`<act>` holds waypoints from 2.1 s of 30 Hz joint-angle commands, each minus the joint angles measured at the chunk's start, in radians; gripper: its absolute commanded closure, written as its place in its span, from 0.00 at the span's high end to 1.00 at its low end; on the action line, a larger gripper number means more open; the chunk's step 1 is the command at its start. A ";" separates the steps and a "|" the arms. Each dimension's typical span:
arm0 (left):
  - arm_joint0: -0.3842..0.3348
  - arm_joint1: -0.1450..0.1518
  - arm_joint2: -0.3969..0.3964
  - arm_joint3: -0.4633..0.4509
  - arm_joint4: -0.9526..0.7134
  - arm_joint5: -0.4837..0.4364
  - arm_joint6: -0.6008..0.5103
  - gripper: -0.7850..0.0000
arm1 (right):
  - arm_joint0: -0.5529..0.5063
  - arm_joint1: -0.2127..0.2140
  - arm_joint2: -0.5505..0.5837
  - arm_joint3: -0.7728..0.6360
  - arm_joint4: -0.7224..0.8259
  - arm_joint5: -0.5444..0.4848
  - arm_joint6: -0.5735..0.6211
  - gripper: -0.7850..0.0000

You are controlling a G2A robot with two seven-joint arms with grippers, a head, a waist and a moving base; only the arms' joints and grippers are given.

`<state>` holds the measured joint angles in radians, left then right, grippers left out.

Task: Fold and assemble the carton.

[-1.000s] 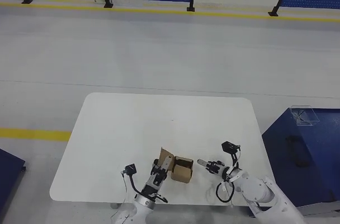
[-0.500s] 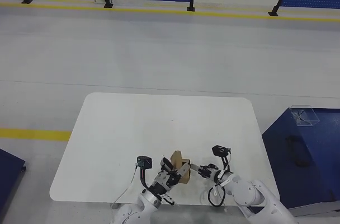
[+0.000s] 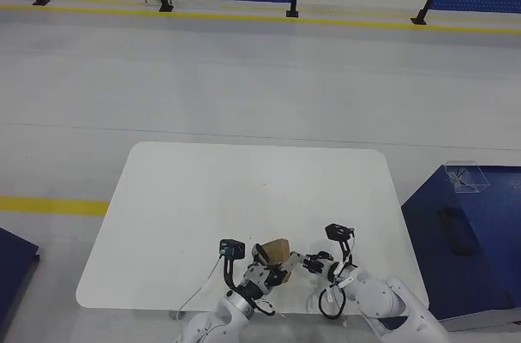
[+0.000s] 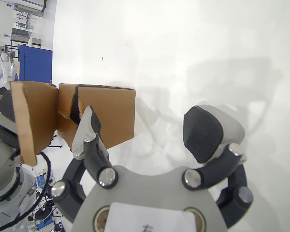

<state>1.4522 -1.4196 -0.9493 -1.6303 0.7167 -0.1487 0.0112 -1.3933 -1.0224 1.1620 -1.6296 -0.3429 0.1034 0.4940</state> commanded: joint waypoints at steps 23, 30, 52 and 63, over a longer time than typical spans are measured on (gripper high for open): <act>0.028 0.004 -0.002 -0.005 -0.029 -0.028 -0.012 1.00 | -0.053 -0.011 0.020 -0.031 0.041 -0.072 -0.019 1.00; 0.023 0.003 0.003 0.008 -0.022 -0.017 -0.014 1.00 | -0.044 -0.018 0.002 -0.014 0.021 -0.061 -0.021 1.00; 0.045 0.008 -0.004 -0.003 -0.009 -0.025 0.000 1.00 | -0.017 -0.048 -0.038 -0.007 0.072 -0.001 -0.075 1.00; 0.059 0.012 -0.015 -0.016 -0.019 -0.041 0.002 1.00 | -0.009 -0.056 -0.051 -0.007 0.051 0.048 -0.052 1.00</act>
<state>1.5093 -1.4076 -0.9640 -1.6448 0.6991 -0.1866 0.0107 -1.4010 -1.0779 1.1104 -1.6316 -0.3026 0.1540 0.4351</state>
